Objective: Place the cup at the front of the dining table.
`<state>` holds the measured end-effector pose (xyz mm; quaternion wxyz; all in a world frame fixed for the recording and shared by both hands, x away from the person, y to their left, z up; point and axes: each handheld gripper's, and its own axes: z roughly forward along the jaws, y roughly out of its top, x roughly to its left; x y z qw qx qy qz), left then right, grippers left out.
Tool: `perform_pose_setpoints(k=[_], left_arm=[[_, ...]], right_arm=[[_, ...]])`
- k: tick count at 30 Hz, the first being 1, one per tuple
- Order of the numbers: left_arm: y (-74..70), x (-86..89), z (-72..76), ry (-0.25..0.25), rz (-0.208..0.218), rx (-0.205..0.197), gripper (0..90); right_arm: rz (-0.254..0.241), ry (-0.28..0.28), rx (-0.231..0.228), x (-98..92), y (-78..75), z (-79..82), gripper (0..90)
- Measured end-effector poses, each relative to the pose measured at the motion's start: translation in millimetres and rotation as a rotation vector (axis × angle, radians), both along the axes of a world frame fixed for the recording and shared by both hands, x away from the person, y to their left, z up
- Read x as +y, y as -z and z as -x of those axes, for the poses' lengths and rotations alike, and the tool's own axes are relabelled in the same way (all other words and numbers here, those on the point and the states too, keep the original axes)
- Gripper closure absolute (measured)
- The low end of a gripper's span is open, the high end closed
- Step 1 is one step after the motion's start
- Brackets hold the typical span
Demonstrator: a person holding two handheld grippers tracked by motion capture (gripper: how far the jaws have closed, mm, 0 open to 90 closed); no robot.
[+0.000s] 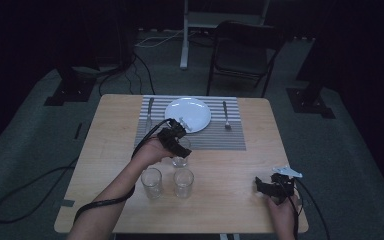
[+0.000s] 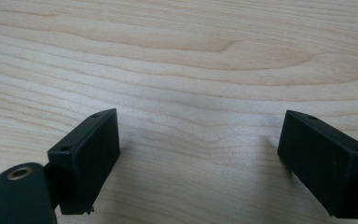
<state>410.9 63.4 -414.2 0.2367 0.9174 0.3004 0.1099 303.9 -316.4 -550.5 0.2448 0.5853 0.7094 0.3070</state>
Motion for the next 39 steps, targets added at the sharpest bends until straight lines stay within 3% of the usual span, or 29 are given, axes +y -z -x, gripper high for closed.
perform_pose_setpoints(k=[3, 7, 15, 24, 29, 39], left_arm=[[-0.8, 7.4, -6.3, -0.041, -0.005, -0.006, 29.0], [-2.8, 17.8, -11.6, -0.068, 0.019, 0.004, 29.0], [-7.0, 29.3, -18.2, -0.099, -0.007, -0.005, 29.0], [-16.2, 48.5, -36.8, -0.161, 0.005, -0.023, 29.0], [-18.1, 56.0, -53.1, -0.199, 0.023, -0.013, 29.0], [-4.3, 60.7, -82.7, -0.247, 0.002, 0.014, 29.0]], right_arm=[[0.0, 0.0, 0.0, 0.0, 0.0, 0.0, 12.4], [0.0, 0.0, 0.0, 0.0, 0.0, 0.0, 12.4], [0.0, 0.0, 0.0, 0.0, 0.0, 0.0, 12.4], [0.0, 0.0, 0.0, 0.0, 0.0, 0.0, 12.4], [0.0, 0.0, 0.0, 0.0, 0.0, 0.0, 12.4], [0.0, 0.001, 0.0, 0.0, 0.0, 0.0, 12.5]])
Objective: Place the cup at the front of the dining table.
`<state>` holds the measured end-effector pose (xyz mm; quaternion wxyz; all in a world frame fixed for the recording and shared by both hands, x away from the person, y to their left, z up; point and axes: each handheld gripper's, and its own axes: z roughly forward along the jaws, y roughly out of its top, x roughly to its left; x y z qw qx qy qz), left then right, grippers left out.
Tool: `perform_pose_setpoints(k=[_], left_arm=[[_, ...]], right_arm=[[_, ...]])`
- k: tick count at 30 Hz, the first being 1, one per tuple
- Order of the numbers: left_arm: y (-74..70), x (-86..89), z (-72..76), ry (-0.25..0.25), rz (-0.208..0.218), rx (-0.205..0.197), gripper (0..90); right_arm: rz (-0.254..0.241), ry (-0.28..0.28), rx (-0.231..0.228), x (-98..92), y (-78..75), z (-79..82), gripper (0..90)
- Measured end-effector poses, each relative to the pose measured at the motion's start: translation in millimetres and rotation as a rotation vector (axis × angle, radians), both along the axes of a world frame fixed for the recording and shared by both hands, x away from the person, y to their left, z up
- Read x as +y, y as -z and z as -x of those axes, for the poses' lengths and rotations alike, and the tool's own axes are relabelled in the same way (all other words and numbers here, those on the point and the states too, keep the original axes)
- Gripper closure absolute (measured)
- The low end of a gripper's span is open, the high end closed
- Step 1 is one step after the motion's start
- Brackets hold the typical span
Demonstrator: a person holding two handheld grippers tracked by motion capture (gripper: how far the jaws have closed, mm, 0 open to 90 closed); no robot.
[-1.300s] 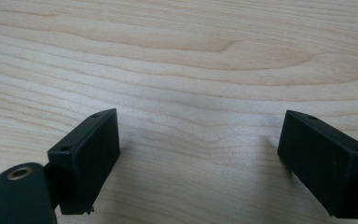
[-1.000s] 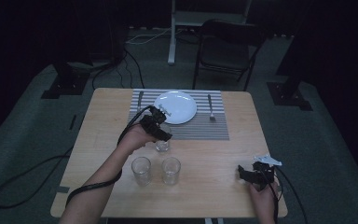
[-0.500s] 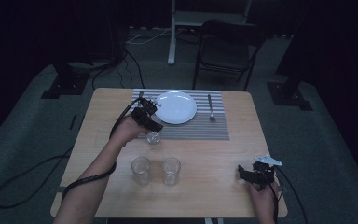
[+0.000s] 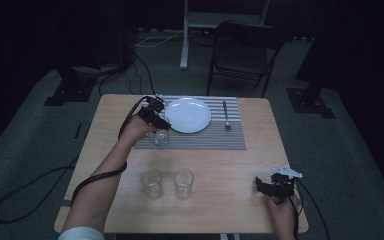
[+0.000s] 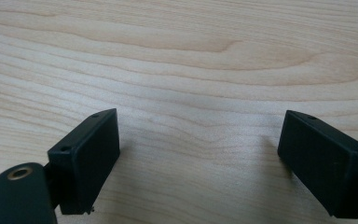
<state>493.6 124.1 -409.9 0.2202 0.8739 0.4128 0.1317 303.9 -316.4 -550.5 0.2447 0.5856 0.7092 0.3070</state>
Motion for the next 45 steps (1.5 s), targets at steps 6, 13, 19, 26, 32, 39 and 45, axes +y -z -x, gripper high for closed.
perform_pose_setpoints(k=[6, 13, 19, 26, 32, 39, 45], left_arm=[[5.6, -0.1, -15.9, -0.034, -0.018, -0.001, 29.0], [13.1, 3.2, -29.4, -0.083, -0.01, 0.013, 29.0], [18.6, 3.7, -34.8, -0.087, 0.037, -0.002, 29.0], [20.2, 5.7, -31.9, -0.095, 0.049, -0.013, 28.8], [19.7, 6.4, -26.0, -0.108, 0.05, -0.008, 28.4], [19.8, 10.6, -19.7, -0.135, 0.084, 0.013, 9.8], [22.3, 14.2, -11.4, -0.128, 0.102, 0.012, 0.1]], right_arm=[[0.0, 0.0, 0.0, 0.0, 0.0, 0.0, 12.5], [-0.001, 0.002, 0.0, 0.0, 0.0, 0.0, 12.7], [-0.001, 0.002, 0.0, 0.0, 0.0, 0.0, 12.7], [-0.001, 0.002, 0.0, 0.0, 0.0, 0.0, 12.7], [-0.001, 0.002, 0.0, 0.0, 0.0, 0.0, 12.7], [-0.001, 0.002, 0.0, 0.0, 0.0, 0.0, 12.7], [-0.001, 0.002, 0.0, 0.0, 0.0, 0.0, 12.7]])
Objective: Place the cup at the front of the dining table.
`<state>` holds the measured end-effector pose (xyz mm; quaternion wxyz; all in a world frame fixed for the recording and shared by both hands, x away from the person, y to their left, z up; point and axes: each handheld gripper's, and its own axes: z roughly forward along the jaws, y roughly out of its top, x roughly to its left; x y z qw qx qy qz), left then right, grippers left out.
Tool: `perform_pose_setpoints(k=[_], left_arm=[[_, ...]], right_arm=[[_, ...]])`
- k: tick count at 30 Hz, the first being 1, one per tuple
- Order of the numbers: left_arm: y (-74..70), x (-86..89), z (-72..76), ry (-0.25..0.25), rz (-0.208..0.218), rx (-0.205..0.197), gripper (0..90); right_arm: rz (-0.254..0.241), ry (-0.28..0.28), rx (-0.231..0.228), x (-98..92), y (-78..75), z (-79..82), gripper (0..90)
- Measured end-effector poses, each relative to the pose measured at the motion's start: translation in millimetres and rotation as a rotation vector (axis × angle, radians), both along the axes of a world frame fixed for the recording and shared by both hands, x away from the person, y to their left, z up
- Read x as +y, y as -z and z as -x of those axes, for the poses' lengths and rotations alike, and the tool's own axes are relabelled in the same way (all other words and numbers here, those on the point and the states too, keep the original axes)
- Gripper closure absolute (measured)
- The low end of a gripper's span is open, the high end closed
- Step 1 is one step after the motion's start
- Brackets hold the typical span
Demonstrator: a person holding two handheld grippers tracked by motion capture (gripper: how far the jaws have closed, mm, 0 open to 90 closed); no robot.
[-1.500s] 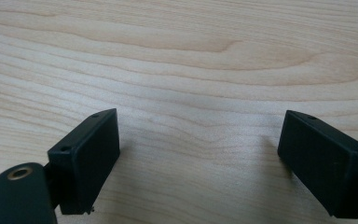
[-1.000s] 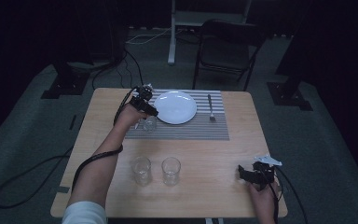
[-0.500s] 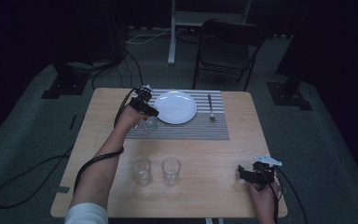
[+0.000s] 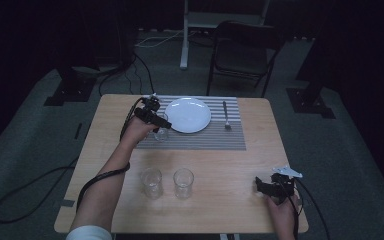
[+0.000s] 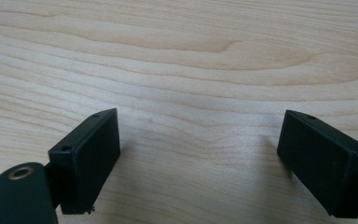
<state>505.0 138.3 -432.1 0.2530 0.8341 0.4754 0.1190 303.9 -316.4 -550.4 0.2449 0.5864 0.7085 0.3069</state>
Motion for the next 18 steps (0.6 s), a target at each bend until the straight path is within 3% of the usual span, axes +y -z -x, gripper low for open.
perform_pose_setpoints(k=[2, 6, 13, 18], left_arm=[[1.1, 3.1, 4.7, -0.015, 0.007, -0.041, 0.2], [8.9, 8.1, 15.2, 0.005, 0.041, -0.057, 0.3], [19.0, 20.1, 30.0, 0.0, 0.09, -0.057, 0.3], [22.7, 28.3, 39.8, -0.014, 0.1, -0.039, 0.3]], right_arm=[[0.0, 0.0, 0.0, 0.0, 0.0, 0.0, 12.7], [0.0, 0.0, 0.0, 0.0, 0.0, 0.0, 12.7], [0.0, 0.0, 0.0, 0.0, 0.0, 0.0, 12.7], [0.0, 0.0, 0.0, 0.0, 0.0, 0.0, 12.7]])
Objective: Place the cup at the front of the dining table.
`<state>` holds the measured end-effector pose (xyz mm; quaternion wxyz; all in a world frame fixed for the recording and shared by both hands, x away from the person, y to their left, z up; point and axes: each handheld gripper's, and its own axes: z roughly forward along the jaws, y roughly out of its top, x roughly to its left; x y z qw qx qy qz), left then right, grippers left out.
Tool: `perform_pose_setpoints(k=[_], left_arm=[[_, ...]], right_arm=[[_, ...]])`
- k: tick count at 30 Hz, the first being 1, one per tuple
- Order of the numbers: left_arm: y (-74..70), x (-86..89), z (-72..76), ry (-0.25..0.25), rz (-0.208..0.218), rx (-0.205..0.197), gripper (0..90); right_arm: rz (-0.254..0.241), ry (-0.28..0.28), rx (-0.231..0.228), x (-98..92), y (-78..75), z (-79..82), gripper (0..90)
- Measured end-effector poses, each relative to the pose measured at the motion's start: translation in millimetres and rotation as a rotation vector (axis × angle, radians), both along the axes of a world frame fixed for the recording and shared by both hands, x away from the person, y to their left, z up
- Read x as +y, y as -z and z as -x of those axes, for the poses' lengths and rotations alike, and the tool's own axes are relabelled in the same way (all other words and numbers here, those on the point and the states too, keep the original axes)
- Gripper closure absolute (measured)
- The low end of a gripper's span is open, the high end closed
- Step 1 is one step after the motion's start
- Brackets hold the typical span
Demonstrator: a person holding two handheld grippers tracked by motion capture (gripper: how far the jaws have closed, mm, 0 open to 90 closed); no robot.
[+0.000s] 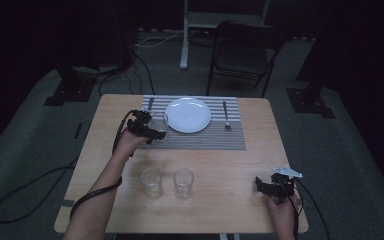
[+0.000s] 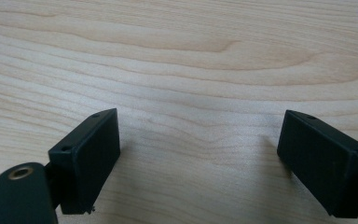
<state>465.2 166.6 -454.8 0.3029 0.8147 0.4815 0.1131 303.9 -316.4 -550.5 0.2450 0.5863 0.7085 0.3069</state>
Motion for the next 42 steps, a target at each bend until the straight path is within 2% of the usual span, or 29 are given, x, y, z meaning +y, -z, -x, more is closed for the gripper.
perform_pose_setpoints(k=[3, 5, 6, 9, 13, 14, 17, 19, 25, 28, 30, 35, 42], left_arm=[[2.2, 4.0, 6.6, 0.011, -0.006, 0.001, 0.3], [3.7, 7.1, 10.3, 0.014, 0.013, 0.005, 0.3], [4.8, 9.1, 11.4, 0.019, 0.013, 0.013, 0.3], [7.0, 12.9, 14.5, 0.025, 0.018, 0.003, 0.3], [13.3, 19.5, 24.0, -0.009, -0.041, -0.026, 0.3], [14.6, 21.4, 25.7, -0.016, -0.043, -0.03, 0.3], [19.0, 29.3, 30.8, -0.041, -0.023, -0.038, 0.3], [22.0, 34.7, 34.9, -0.05, -0.035, -0.042, 0.3], [28.2, 51.9, 49.5, -0.069, -0.029, -0.05, 0.3], [30.5, 61.3, 55.9, -0.082, -0.027, -0.04, 0.3], [31.9, 66.2, 61.3, -0.09, -0.032, -0.05, 0.3], [37.4, 77.8, 76.0, -0.086, 0.001, -0.063, 0.3], [47.8, 90.4, 95.0, -0.108, 0.011, -0.071, 0.3]], right_arm=[[0.0, 0.0, 0.0, 0.0, 0.0, 0.0, 12.7], [0.0, 0.0, 0.0, 0.0, 0.0, 0.0, 12.7], [0.0, 0.0, 0.0, 0.0, 0.0, 0.0, 12.7], [0.0, 0.0, 0.0, 0.0, 0.0, 0.0, 12.7], [0.0, 0.002, -0.001, 0.1, 0.0, 0.4, 12.7], [0.0, 0.001, -0.001, 0.1, 0.0, 0.4, 12.7], [0.0, 0.001, -0.001, 0.1, 0.0, 0.4, 12.7], [0.0, 0.001, -0.001, 0.1, 0.0, 0.4, 12.7], [0.0, 0.001, -0.001, 0.1, 0.0, 0.3, 12.7], [0.0, 0.001, -0.001, 0.1, 0.0, 0.4, 12.7], [0.0, 0.001, -0.001, 0.1, 0.0, 0.4, 12.7], [0.0, 0.002, -0.001, 0.1, 0.0, 0.3, 12.7], [0.0, 0.002, -0.001, 0.1, 0.0, 0.3, 12.7]])
